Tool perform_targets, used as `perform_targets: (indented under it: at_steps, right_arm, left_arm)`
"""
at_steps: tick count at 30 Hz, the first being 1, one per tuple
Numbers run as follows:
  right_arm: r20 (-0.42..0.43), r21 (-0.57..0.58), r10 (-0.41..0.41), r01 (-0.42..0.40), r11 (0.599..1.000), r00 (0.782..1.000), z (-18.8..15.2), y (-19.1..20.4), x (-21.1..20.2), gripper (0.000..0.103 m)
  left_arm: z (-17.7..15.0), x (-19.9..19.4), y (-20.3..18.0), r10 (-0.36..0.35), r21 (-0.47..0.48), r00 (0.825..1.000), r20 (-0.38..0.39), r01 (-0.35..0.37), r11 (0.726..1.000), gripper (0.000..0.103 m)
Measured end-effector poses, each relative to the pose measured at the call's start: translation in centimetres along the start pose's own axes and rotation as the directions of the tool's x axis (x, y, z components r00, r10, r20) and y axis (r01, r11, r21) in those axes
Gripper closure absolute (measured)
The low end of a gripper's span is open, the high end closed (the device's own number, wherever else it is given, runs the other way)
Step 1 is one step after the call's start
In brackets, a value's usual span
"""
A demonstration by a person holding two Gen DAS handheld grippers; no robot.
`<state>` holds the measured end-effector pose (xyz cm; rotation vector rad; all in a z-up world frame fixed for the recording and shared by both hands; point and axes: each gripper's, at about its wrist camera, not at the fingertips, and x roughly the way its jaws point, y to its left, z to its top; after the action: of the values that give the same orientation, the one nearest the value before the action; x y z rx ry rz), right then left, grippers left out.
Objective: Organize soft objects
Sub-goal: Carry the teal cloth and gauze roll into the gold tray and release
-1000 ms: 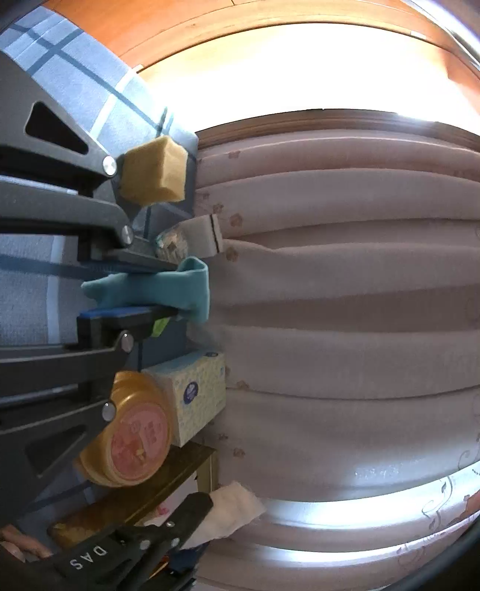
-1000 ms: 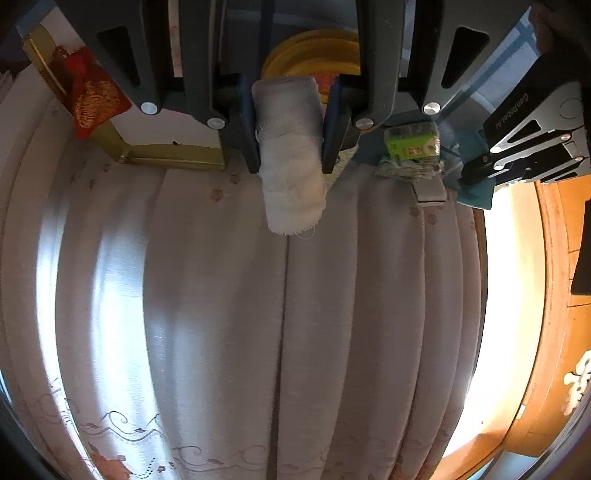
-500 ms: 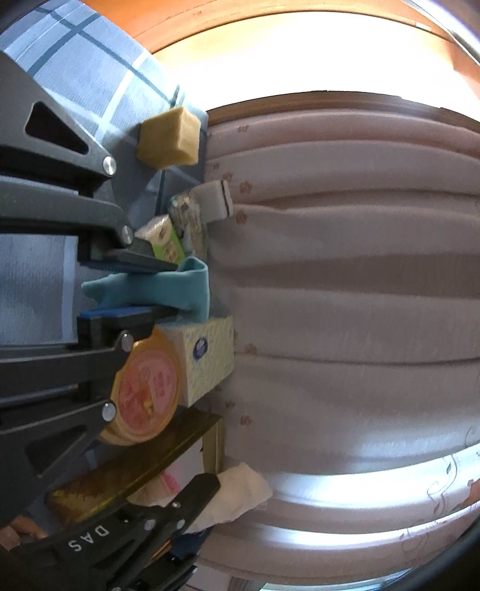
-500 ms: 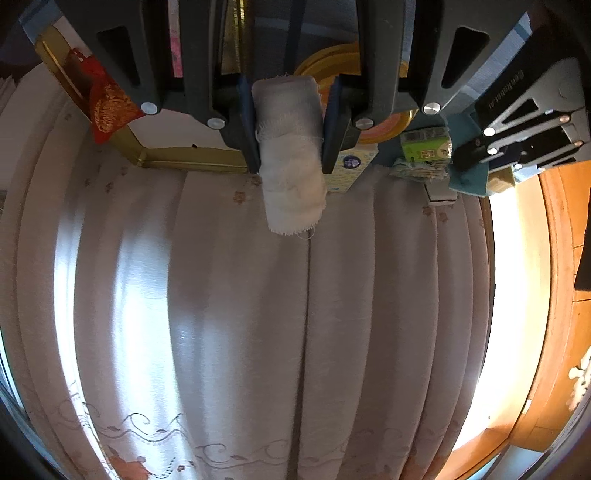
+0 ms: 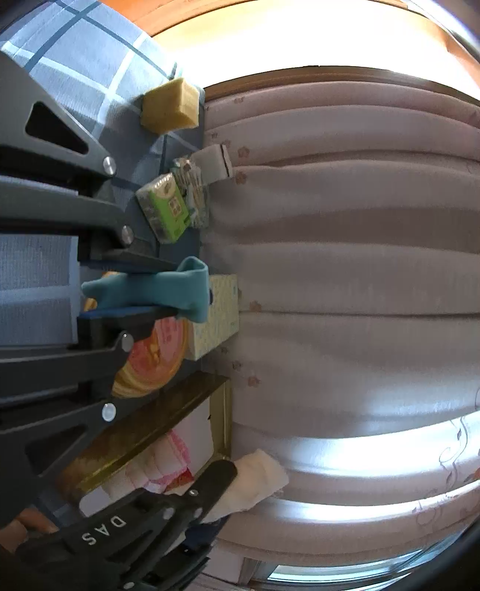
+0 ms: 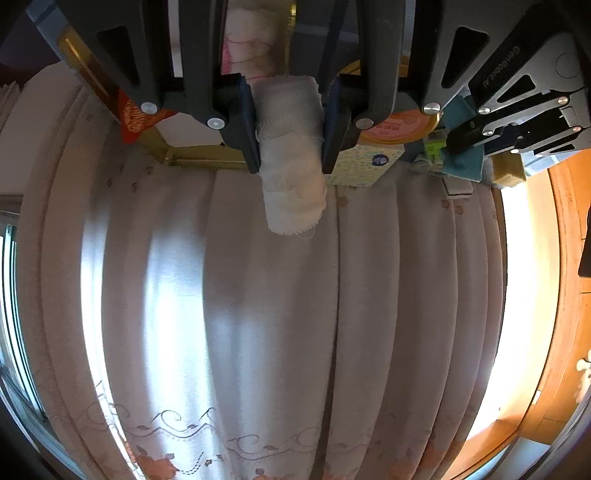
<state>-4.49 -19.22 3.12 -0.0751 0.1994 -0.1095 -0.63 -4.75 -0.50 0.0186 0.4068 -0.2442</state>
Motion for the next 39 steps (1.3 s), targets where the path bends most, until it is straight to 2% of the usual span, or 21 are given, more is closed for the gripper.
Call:
perform_targets:
  at_steps: [14,21,25,31,39]
  right_arm:
    - [0.021,0.018,-0.111,0.111,0.994,0.994,-0.5,-5.1,-0.7,0.069]
    - [0.009,0.055,-0.225,0.224,0.973,0.974,-1.0,-10.2,-0.5,0.069]
    - [0.01,0.063,-0.26,0.259,0.964,0.965,-1.1,-11.9,-0.6,0.069]
    - [-0.012,0.086,-0.295,0.295,0.952,0.955,-1.3,-14.1,-0.5,0.069]
    - [-0.034,0.088,-0.274,0.276,0.957,0.961,-1.4,-14.5,0.0,0.069]
  left_arm:
    - [0.1,0.4,-3.3,-0.074,0.011,0.997,-0.004,0.074,0.997,0.09]
    - [0.3,0.7,-6.0,-0.159,0.021,0.987,-0.004,0.159,0.987,0.09]
    - [0.4,0.9,-7.7,-0.203,0.021,0.979,-0.008,0.203,0.979,0.09]
    - [0.8,0.9,-10.8,-0.254,0.06,0.967,-0.006,0.254,0.965,0.09]
    - [1.0,1.4,-14.1,-0.295,0.087,0.955,-0.04,0.298,0.951,0.09]
